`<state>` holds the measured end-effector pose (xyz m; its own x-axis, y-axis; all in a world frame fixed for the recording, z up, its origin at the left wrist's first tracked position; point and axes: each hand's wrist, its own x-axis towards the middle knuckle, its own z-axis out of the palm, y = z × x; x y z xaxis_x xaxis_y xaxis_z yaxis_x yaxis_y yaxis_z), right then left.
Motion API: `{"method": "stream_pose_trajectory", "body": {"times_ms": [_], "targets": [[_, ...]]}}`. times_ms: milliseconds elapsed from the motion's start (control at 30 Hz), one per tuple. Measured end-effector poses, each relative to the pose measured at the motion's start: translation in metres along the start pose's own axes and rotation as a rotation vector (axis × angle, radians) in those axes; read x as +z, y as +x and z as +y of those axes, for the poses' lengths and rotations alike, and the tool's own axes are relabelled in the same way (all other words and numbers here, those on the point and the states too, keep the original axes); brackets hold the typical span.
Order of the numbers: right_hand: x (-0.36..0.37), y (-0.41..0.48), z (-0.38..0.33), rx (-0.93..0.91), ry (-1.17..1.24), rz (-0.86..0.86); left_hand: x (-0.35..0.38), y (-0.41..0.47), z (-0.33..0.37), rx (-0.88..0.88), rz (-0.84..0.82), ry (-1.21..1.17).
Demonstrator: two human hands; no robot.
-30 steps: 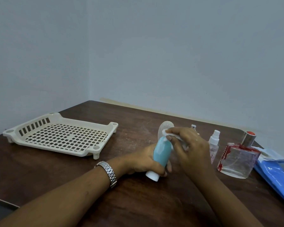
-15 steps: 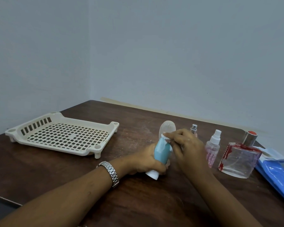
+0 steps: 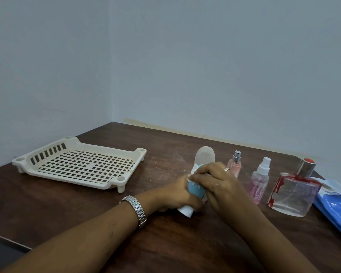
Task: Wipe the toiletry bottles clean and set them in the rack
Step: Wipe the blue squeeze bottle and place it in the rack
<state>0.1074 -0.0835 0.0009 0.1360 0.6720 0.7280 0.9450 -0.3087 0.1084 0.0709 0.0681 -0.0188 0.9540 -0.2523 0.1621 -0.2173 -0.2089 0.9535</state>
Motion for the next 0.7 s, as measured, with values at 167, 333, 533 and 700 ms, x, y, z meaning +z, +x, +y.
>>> {"method": "stream_pose_trajectory", "body": {"times_ms": [167, 333, 533, 700], "targets": [[-0.0018, 0.0003, 0.0003, -0.001, 0.086, -0.038, -0.001, 0.0008, -0.0009, 0.024, 0.015, -0.004], [-0.0053, 0.0003, 0.0004, -0.01, 0.138, -0.103, -0.0021, 0.0003, -0.0012, 0.002, 0.043, -0.034], [-0.0026, 0.0011, 0.0004, 0.023, 0.136, -0.037, -0.0016, 0.001, -0.0005, -0.019, 0.045, -0.072], [0.0006, 0.0014, 0.0098, 0.151, 0.132, 0.102, -0.0004, 0.0024, -0.002, -0.012, 0.017, -0.029]]}}
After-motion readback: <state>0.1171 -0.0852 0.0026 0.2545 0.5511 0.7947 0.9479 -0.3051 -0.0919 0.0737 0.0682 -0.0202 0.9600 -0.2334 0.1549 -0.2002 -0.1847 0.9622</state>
